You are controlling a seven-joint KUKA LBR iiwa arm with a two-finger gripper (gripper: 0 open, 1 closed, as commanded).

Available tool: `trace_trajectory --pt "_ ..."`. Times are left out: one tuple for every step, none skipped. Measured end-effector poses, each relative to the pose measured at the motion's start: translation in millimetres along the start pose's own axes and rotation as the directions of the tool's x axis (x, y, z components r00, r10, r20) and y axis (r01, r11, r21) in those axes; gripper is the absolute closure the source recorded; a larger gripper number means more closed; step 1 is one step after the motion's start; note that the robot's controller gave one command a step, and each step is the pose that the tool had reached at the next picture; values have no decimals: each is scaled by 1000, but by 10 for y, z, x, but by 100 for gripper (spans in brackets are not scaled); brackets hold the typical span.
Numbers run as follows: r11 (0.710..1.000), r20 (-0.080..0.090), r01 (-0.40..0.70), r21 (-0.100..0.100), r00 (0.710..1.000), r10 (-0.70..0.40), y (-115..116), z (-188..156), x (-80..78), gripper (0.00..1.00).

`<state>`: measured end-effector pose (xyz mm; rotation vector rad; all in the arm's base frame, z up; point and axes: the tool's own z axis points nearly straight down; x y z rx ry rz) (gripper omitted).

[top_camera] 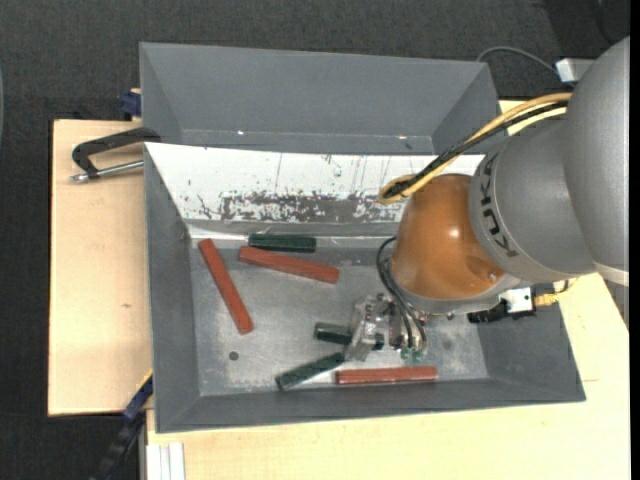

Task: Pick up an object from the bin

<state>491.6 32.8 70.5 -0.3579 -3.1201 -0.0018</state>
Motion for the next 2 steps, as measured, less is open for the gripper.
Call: trace_trajectory --pt "1000 0 0 0 1000 0 -1 -26 4 100" --pt "1000 -2 -1 1 1000 1 -3 -146 11 100"
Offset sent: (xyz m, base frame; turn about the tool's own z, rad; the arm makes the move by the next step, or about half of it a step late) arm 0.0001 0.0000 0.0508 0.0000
